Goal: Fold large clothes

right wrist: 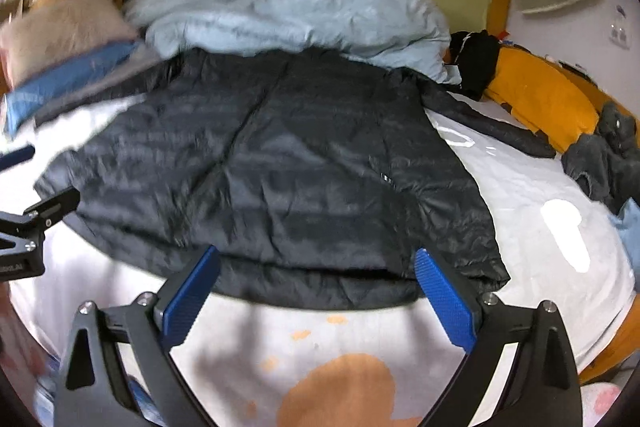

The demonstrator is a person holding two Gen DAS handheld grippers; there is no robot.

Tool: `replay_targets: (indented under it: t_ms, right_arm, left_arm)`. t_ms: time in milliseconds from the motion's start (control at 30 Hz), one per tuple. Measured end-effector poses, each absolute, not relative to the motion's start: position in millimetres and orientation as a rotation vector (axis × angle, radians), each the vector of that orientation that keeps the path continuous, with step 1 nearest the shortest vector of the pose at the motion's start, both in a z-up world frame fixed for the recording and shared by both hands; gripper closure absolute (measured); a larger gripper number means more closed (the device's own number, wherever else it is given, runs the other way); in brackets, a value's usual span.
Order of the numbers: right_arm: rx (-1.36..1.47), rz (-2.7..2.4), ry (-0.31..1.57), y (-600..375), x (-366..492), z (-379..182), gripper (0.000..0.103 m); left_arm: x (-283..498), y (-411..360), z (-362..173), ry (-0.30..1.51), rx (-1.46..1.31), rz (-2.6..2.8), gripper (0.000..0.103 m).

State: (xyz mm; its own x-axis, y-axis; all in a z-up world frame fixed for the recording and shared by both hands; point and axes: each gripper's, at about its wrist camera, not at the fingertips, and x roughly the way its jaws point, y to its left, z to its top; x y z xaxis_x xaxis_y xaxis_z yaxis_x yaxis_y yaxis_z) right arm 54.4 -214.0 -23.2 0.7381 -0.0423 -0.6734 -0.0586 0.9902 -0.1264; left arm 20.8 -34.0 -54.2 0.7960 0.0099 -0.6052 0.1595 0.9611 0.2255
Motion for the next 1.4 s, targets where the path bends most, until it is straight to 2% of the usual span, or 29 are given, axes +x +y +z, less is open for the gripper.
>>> replay_targets:
  t_ms: [300,500,667,700,733,767,833,867,967,1167,1300,1400]
  right_arm:
    - [-0.323,0.088,0.845,-197.3,50.4,-51.8,0.004]
    - [-0.385,0.009,0.859,-195.8,65.3,-62.5,0.001]
    - [-0.292,-0.212,0.824,-230.0,92.8,-57.9,0.002]
    - [-0.27,-0.258,0.816,-239.0,96.7,-56.8,0.007]
    - [-0.245,-0.295,0.807,-248.1,100.8,-55.4,0.026]
    - [-0.214,-0.311,0.807,-257.1,104.6,-54.3,0.052]
    - [-0.116,-0.312,0.824,-274.7,109.4,-51.5,0.078]
    - [-0.074,-0.312,0.821,-280.6,109.3,-49.5,0.087]
    - [0.015,-0.281,0.77,-288.7,102.1,-37.1,0.097]
    - [-0.042,-0.264,0.636,-271.1,61.8,1.8,0.098]
    - [-0.104,-0.23,0.616,-263.7,34.4,24.6,0.098]
    - [-0.109,-0.199,0.647,-266.1,26.6,37.0,0.098]
  left_arm:
    - [20.2,-66.5,-85.6,0.751,0.449,-0.178,0.0]
    - [43.7,-50.5,-93.8,0.719,0.467,0.051,0.0]
    - [72.1,-16.0,-94.9,0.762,0.357,0.096,0.014]
    - [75.2,-13.7,-94.5,0.761,0.359,0.089,0.018]
    - [77.8,-12.4,-94.0,0.752,0.363,0.1,0.029]
    - [79.3,-11.0,-92.9,0.745,0.367,0.12,0.039]
    - [81.5,-6.5,-90.1,0.74,0.349,0.131,0.089]
    - [82.6,-5.1,-88.1,0.734,0.342,0.13,0.094]
    - [66.5,-4.8,-70.4,0.618,0.337,0.14,0.098]
    - [17.9,0.7,-25.1,0.513,0.286,0.152,0.098]
    - [-22.8,-1.5,-7.3,0.527,0.282,0.132,0.098]
    - [-22.7,-7.2,0.2,0.588,0.327,0.095,0.098]
